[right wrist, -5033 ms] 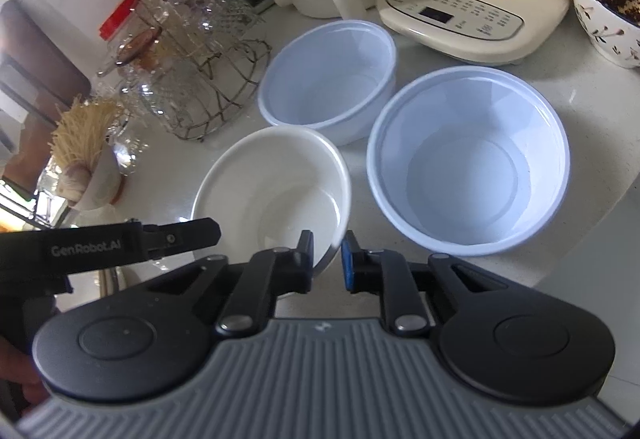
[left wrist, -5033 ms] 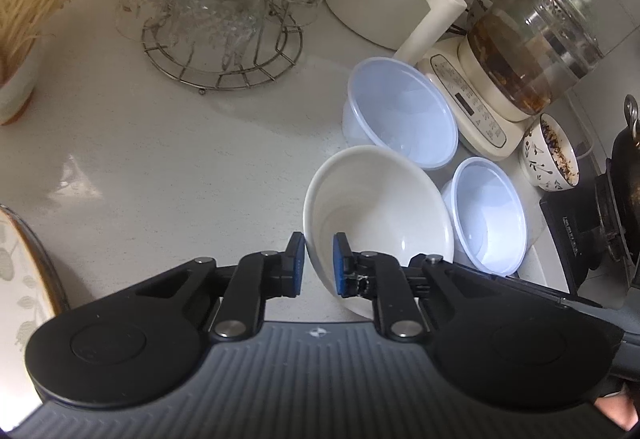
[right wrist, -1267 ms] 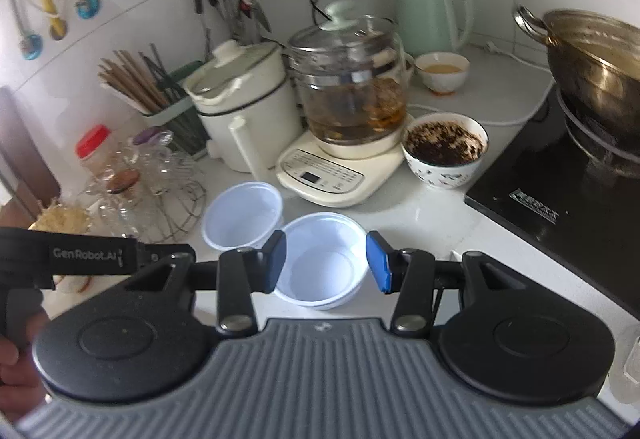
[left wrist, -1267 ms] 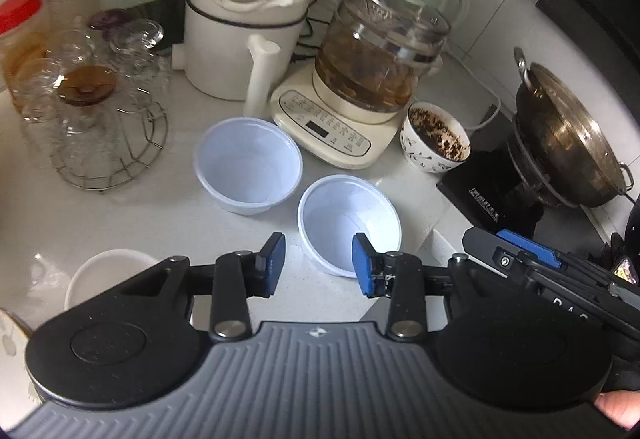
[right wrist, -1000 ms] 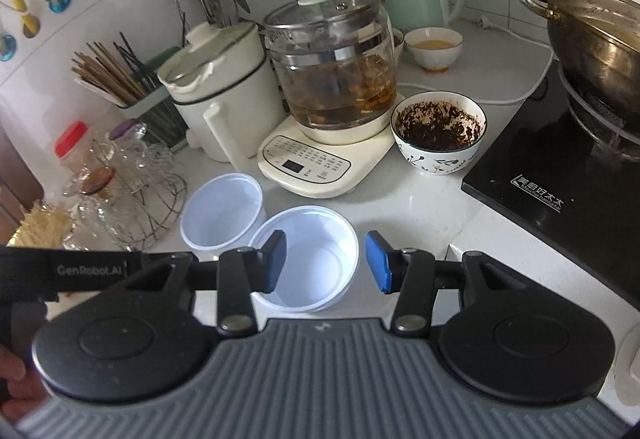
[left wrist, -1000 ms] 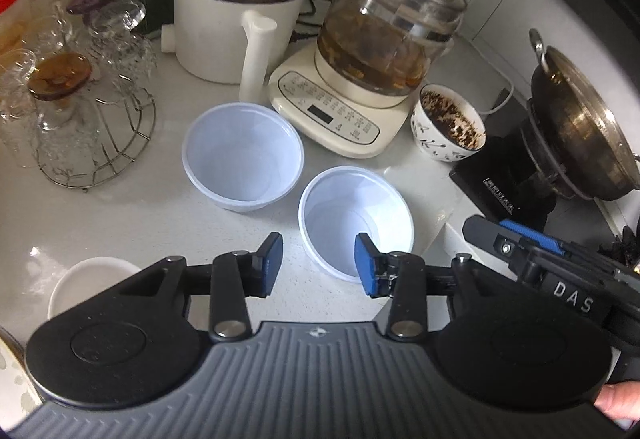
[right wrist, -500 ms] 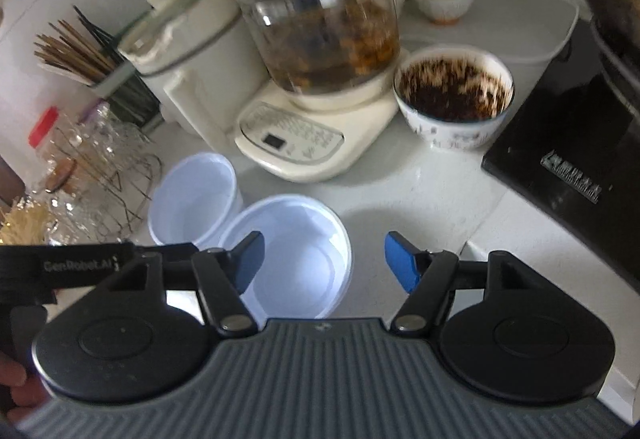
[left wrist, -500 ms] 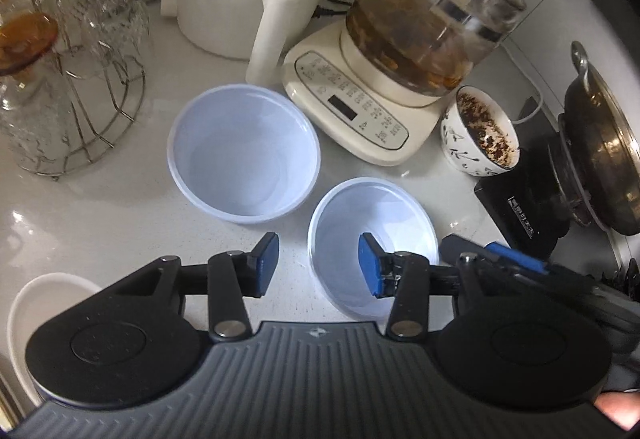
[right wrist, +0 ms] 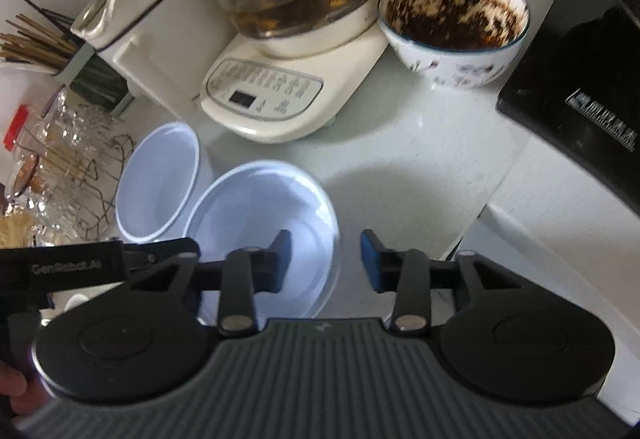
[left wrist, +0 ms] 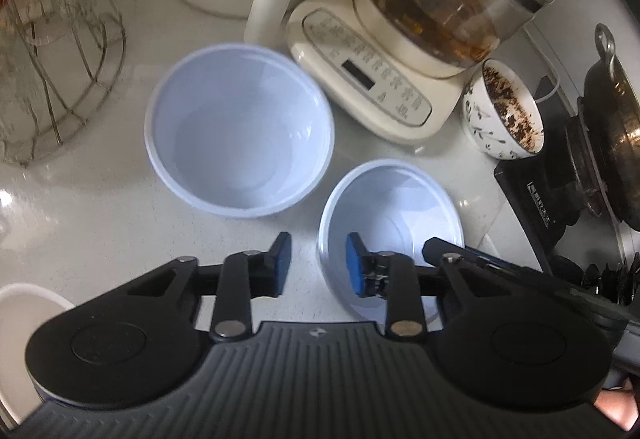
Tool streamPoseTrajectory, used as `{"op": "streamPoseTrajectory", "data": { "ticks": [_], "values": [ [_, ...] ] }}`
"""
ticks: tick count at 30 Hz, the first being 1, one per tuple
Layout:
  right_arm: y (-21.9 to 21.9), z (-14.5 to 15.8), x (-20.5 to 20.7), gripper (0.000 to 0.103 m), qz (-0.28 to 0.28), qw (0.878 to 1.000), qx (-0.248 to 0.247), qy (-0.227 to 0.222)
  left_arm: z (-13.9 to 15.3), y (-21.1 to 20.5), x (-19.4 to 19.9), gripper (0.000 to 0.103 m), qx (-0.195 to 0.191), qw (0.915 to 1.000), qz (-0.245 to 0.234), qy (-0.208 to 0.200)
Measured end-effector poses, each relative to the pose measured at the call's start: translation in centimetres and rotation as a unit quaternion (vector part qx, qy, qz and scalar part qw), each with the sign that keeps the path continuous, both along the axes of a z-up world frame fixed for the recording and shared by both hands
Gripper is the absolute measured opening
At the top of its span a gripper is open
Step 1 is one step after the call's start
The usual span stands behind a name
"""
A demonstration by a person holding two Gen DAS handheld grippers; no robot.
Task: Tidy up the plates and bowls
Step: 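Position both grippers at the rim of the nearer pale-blue bowl, then close both grippers on the pale-blue bowl rim and lift it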
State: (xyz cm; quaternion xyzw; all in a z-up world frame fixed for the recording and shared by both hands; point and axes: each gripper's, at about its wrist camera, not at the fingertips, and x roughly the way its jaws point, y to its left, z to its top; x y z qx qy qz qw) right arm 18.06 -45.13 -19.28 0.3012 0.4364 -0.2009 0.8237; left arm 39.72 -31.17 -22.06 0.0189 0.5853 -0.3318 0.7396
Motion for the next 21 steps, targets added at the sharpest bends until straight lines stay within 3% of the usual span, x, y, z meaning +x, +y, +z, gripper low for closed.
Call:
{"op": "streamPoseTrajectory", "data": {
  "ticks": [5,21],
  "values": [
    [0.6,-0.2,0.2,0.019,0.008,1.000,0.002,0.004,-0.4,0.3,-0.1,0.009,0.004,1.0000,0.002,0.004],
    [1.9,2.9,-1.5,0.018,0.025,0.999,-0.006,-0.034,2.6,2.6,-1.6,0.008,-0.023,0.9993,0.005,-0.028]
  ]
}}
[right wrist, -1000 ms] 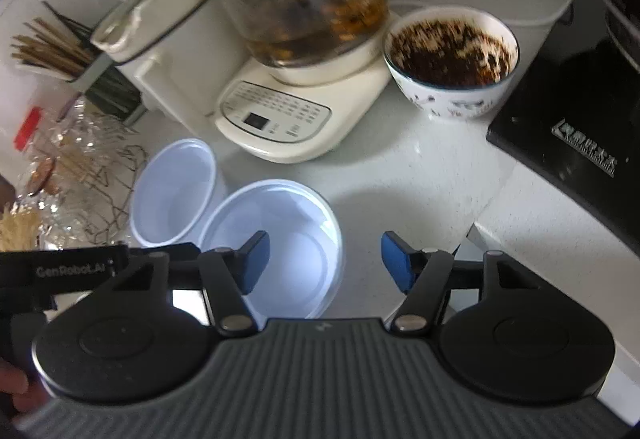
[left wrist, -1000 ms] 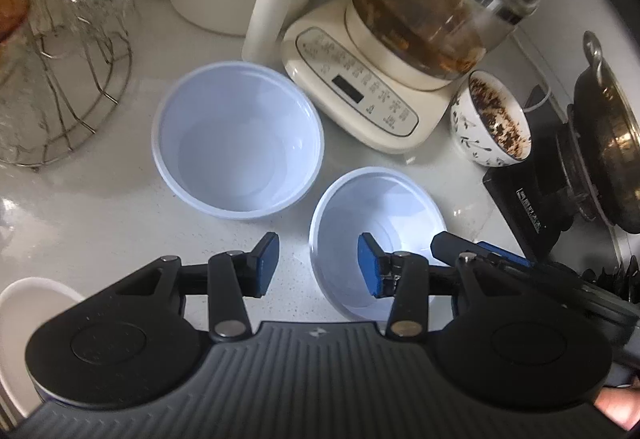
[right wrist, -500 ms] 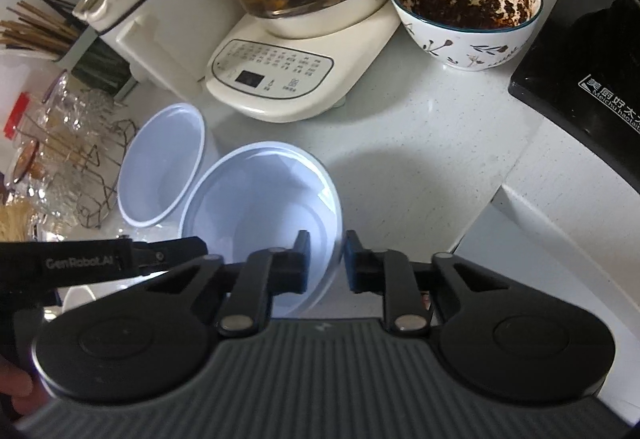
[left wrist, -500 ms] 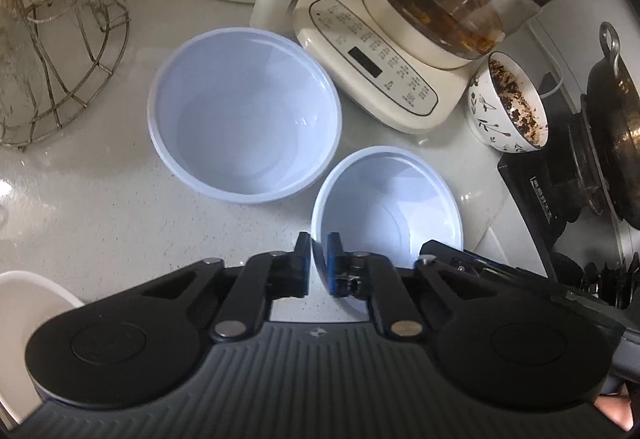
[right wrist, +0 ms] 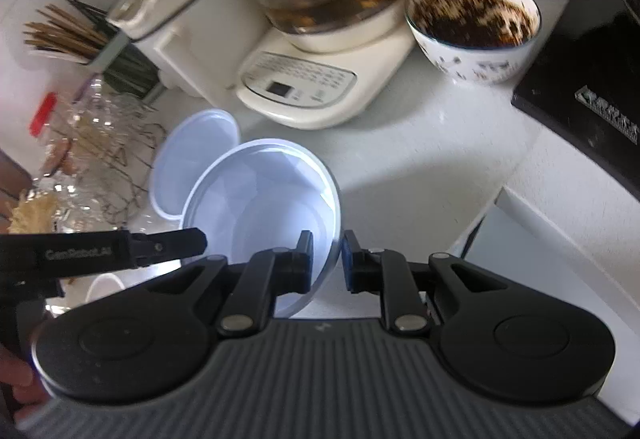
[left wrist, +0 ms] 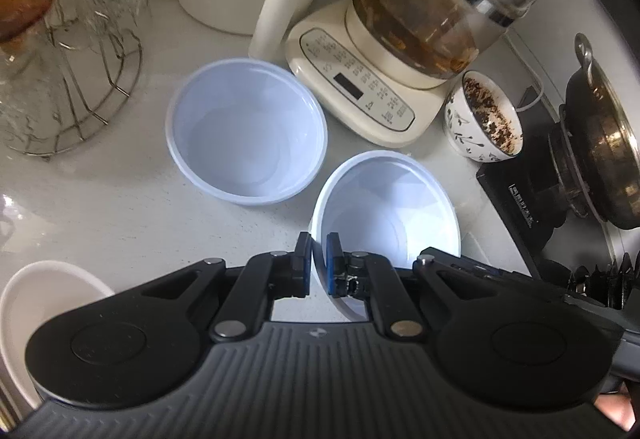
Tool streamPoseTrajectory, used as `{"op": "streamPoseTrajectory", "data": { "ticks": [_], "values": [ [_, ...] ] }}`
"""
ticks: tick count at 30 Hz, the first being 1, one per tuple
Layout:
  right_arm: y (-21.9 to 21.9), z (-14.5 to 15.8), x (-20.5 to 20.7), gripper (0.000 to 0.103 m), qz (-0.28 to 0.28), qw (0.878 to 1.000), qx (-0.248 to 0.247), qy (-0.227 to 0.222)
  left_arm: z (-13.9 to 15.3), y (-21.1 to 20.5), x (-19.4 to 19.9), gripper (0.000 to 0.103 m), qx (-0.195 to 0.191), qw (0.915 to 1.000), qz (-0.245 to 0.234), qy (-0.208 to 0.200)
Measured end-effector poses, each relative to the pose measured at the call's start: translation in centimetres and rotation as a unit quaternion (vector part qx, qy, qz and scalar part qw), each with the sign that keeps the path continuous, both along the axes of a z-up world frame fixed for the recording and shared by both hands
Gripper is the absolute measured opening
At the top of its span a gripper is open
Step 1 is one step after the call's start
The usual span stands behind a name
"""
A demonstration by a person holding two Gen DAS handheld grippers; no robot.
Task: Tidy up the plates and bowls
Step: 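Close both grippers on the pale-blue bowl rim and lift it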
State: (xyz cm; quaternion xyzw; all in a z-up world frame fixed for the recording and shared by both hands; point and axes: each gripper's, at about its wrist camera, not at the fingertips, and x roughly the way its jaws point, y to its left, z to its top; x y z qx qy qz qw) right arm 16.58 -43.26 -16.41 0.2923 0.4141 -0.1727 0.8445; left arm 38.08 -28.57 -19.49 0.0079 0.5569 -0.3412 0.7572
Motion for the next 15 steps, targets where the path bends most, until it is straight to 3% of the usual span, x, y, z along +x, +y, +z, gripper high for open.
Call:
{"op": "streamPoseTrajectory", "data": {
  "ticks": [15],
  "values": [
    [1.9,4.3,-1.5,0.018,0.032,0.998,-0.013,-0.044,5.1,3.4,-2.1,0.009,-0.032,0.9988,0.018,-0.032]
  ]
}}
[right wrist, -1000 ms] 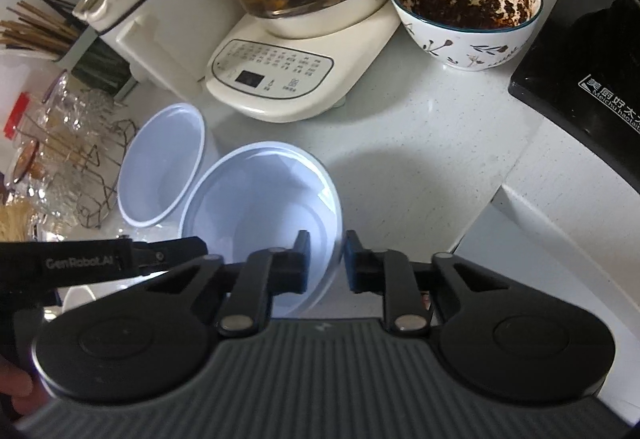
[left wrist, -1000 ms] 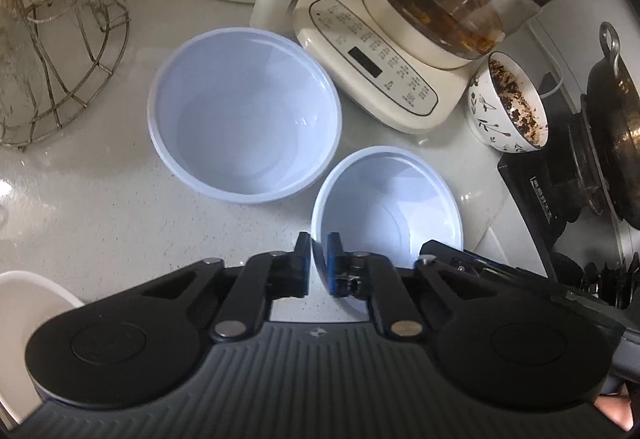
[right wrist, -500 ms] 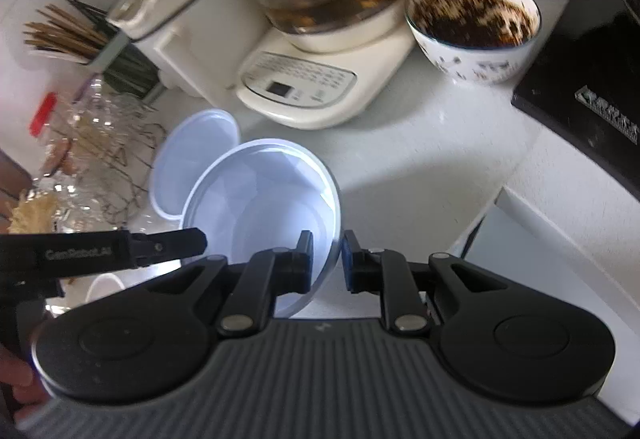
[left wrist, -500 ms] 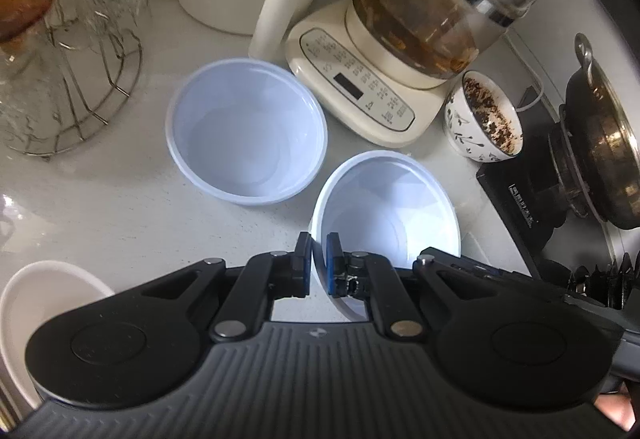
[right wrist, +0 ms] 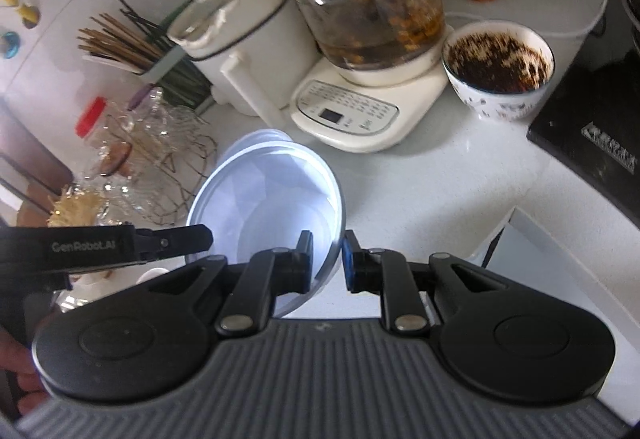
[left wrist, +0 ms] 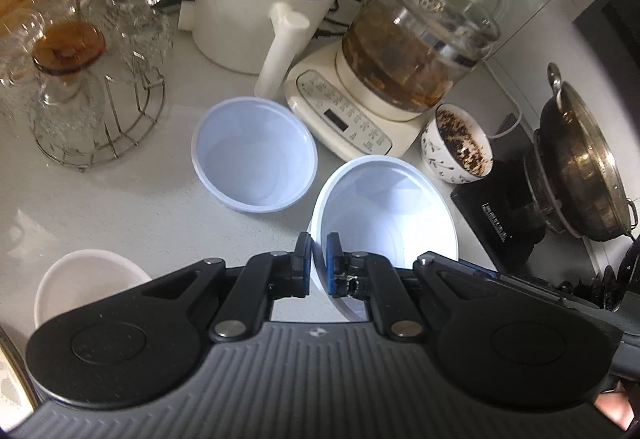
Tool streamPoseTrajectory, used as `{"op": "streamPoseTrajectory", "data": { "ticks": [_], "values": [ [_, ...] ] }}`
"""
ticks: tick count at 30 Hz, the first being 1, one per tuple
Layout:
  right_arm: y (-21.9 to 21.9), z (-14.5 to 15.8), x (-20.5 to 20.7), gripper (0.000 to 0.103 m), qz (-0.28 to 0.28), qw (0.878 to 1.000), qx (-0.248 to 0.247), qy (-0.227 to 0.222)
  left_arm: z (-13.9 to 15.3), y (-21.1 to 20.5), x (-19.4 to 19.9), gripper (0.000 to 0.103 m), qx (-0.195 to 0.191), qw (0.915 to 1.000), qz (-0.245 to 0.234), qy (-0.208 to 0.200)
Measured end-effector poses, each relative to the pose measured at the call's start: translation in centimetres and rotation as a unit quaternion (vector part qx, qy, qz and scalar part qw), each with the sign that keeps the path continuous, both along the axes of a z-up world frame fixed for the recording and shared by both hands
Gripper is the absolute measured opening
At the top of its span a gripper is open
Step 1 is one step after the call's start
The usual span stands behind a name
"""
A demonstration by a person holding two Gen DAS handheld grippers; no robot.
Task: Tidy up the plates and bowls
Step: 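Close both grippers on the pale-blue bowl rim and lift it, then carry the pale-blue bowl over the white bowl and lower it inside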
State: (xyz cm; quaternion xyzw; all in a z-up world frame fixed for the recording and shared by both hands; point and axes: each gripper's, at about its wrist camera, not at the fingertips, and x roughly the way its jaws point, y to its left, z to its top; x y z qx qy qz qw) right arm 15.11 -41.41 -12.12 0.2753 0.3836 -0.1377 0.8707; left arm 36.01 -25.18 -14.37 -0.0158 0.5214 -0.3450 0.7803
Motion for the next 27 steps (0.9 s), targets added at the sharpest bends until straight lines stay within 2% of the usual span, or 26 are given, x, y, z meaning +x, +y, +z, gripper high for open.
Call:
{"op": "streamPoseTrajectory", "data": {
  "ticks": [12,21,27],
  "values": [
    [2.4,2.3,-0.9,0.020,0.017,0.999,-0.005,-0.035,3.0,3.5,-1.8,0.009,-0.025,0.9989,0.021,-0.033],
    [4.7,3.5,-0.5,0.020,0.042,0.998,-0.006,-0.049,3.6,7.7,-2.4,0.008,-0.057,0.9963,0.060,-0.022],
    [6.7,4.0,0.3,0.020,0.079,0.996,-0.009,-0.051,3.8,10.5,-2.8,0.009,-0.056,0.9935,0.095,-0.027]
  ]
}}
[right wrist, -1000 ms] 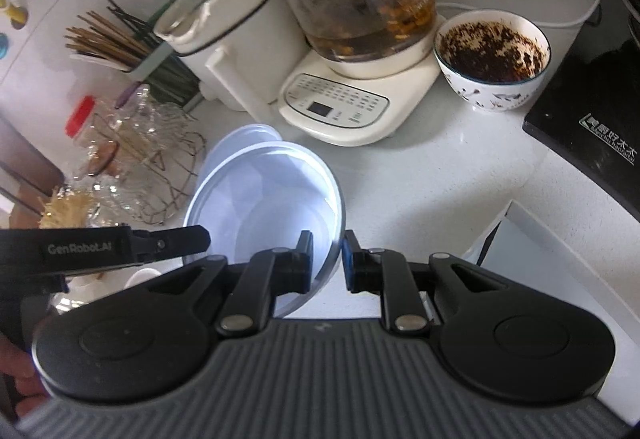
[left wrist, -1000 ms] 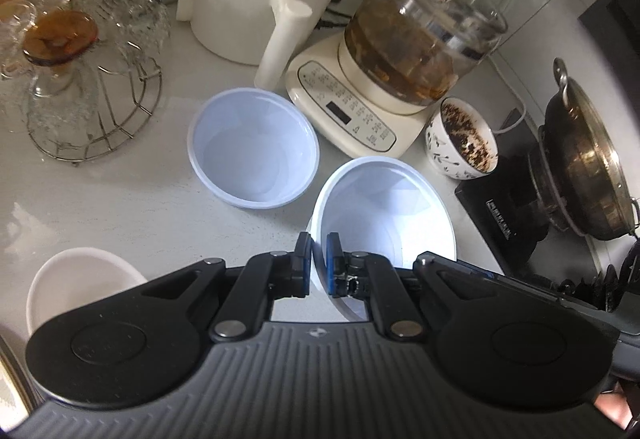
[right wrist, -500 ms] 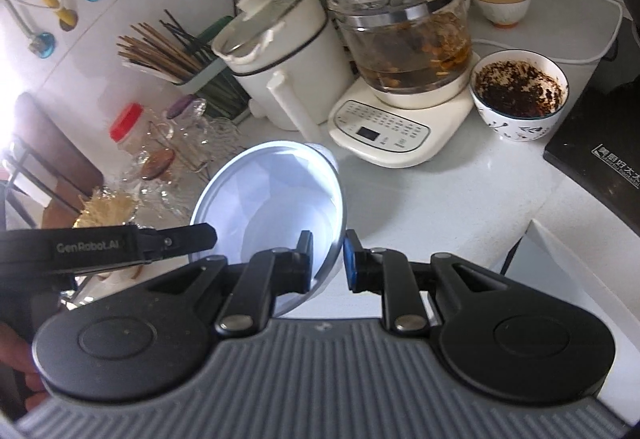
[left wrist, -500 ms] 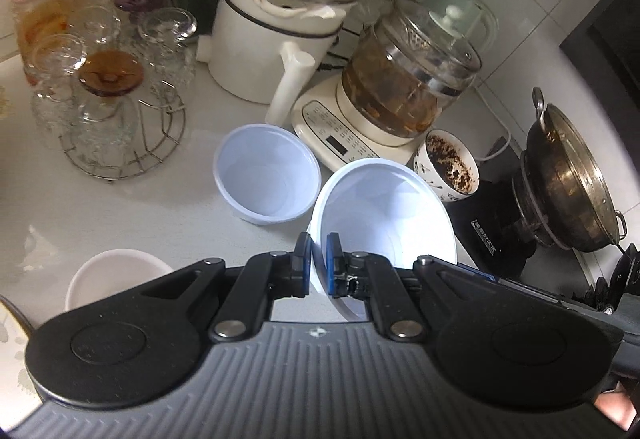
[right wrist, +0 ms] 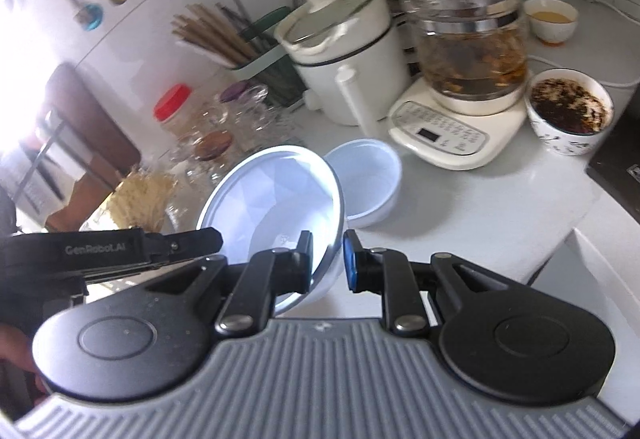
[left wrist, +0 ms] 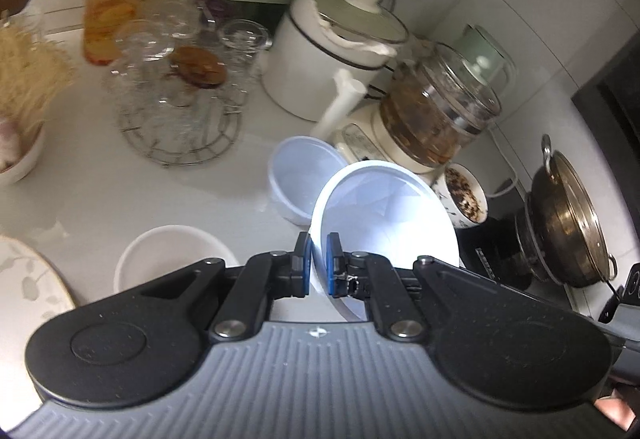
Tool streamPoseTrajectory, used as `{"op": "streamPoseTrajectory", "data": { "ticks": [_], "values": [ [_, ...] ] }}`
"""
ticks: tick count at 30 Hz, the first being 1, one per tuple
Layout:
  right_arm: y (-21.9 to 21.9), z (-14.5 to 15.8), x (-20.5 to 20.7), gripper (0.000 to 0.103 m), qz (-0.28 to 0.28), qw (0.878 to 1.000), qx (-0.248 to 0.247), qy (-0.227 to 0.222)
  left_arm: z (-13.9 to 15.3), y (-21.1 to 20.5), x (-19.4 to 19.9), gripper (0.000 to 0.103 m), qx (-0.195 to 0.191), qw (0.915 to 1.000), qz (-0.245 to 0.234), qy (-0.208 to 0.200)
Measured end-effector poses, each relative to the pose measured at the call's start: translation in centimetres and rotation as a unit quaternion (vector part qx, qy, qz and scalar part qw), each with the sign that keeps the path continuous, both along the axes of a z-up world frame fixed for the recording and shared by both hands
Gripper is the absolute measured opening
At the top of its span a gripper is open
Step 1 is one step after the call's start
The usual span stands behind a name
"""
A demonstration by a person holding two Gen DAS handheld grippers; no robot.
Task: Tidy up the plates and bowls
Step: 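Carry the pale-blue bowl over the white bowl and lower it inside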
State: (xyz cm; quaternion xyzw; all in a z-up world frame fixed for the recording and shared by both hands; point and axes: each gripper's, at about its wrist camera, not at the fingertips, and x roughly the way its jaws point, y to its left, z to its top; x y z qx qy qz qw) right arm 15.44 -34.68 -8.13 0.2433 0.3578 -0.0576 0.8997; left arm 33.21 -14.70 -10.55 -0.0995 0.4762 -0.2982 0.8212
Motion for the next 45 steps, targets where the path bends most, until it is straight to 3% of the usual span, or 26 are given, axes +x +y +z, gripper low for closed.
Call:
{"op": "streamPoseTrajectory", "data": {
  "ticks": [15,31,45],
  "values": [
    [4.1,-0.7,2.6,0.020,0.058,0.998,0.016,-0.001,-0.1,5.7,-0.4,0.009,0.006,0.9978,0.065,-0.004],
    [6.8,-4.5,5.2,0.020,0.088,0.995,0.033,0.044,-4.5,9.1,0.7,0.009,0.024,0.9938,0.103,0.033],
    [7.2,-7.5,6.7,0.020,0.105,0.991,0.028,0.075,-7.9,9.5,1.6,0.009,0.041,0.9917,0.109,0.055]
  ]
}}
